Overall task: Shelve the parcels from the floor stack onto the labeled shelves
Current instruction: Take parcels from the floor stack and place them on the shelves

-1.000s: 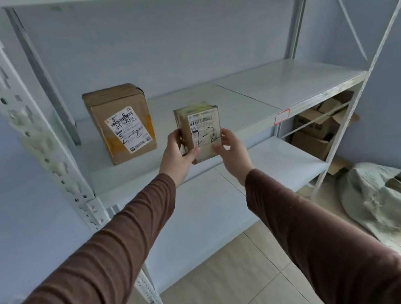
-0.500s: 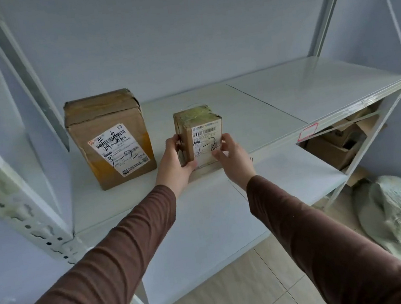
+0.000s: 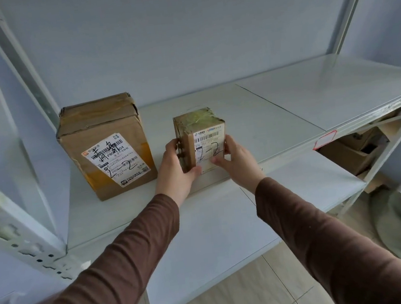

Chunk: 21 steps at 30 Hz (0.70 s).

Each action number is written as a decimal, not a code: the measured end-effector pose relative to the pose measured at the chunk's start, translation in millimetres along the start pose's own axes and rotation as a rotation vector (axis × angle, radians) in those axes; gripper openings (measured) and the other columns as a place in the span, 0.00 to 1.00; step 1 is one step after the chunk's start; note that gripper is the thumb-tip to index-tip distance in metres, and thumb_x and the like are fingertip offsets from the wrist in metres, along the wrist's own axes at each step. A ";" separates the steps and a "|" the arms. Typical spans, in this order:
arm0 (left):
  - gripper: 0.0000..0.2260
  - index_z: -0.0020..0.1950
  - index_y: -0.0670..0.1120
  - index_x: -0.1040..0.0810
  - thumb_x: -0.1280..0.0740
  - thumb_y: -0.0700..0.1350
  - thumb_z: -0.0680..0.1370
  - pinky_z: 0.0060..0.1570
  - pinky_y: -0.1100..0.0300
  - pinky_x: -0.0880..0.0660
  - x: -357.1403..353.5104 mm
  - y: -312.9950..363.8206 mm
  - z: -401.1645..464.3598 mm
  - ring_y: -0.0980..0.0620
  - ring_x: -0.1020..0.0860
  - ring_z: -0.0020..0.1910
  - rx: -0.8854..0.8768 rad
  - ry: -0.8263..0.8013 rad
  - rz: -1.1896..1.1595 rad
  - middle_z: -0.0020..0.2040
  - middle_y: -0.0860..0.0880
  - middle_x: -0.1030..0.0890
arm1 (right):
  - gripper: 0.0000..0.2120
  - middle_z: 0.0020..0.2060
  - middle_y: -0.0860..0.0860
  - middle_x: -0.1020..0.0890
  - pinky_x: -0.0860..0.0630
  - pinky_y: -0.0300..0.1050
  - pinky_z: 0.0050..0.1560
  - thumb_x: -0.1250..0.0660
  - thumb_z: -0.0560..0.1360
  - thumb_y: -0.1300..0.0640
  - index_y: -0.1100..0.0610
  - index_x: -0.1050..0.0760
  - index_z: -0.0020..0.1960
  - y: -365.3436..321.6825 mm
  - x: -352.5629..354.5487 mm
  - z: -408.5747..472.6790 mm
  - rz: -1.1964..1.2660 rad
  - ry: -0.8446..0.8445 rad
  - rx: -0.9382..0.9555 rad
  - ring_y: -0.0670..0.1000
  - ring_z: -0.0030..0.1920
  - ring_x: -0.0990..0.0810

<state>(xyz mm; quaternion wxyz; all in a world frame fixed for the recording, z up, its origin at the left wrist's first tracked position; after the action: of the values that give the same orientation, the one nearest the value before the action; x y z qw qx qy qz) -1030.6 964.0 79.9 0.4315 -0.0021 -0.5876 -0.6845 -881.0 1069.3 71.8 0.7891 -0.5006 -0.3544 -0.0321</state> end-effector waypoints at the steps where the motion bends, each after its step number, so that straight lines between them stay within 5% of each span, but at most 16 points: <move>1: 0.36 0.74 0.46 0.36 0.21 0.40 0.71 0.62 0.63 0.29 -0.9 -0.5 2.5 0.51 0.24 0.66 -0.001 -0.001 -0.002 0.68 0.49 0.24 | 0.19 0.59 0.49 0.18 0.22 0.54 0.60 0.30 0.78 0.54 0.55 0.30 0.66 -1.2 -0.9 2.9 -0.004 -0.008 -0.003 0.52 0.58 0.19; 8: 0.36 0.74 0.45 0.37 0.22 0.37 0.71 0.65 0.57 0.27 -1.2 -4.8 25.2 0.48 0.23 0.66 0.041 -0.002 0.036 0.68 0.46 0.23 | 0.18 0.57 0.53 0.18 0.23 0.54 0.56 0.29 0.78 0.54 0.57 0.30 0.63 -5.6 -8.2 30.1 -0.072 -0.027 -0.026 0.57 0.56 0.20; 17: 0.36 0.74 0.45 0.38 0.22 0.37 0.72 0.63 0.62 0.31 -0.9 -8.1 39.8 0.48 0.24 0.67 0.093 -0.027 0.047 0.68 0.46 0.24 | 0.18 0.60 0.56 0.19 0.23 0.55 0.58 0.30 0.79 0.54 0.58 0.31 0.65 -5.5 -13.6 47.7 -0.086 -0.057 -0.058 0.59 0.58 0.21; 21: 0.39 0.77 0.44 0.41 0.23 0.39 0.73 0.64 0.63 0.33 -2.1 -6.1 32.7 0.47 0.26 0.69 0.112 -0.036 0.055 0.71 0.45 0.26 | 0.25 0.64 0.54 0.20 0.25 0.55 0.63 0.30 0.79 0.54 0.55 0.34 0.73 -3.5 -12.3 43.7 -0.070 -0.071 -0.088 0.59 0.64 0.22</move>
<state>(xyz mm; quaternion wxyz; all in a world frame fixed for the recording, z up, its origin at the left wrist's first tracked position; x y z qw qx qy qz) -1049.4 991.2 84.1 0.4391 -0.0064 -0.6324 -0.6382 -914.6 1099.4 78.0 0.7517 -0.5229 -0.3978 -0.0575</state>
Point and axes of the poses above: each hand's wrist, its own z-axis towards the middle knuckle, its own x-axis out of the back of the hand, y = z × x, the point moved 6 cm from there along z, towards the middle knuckle
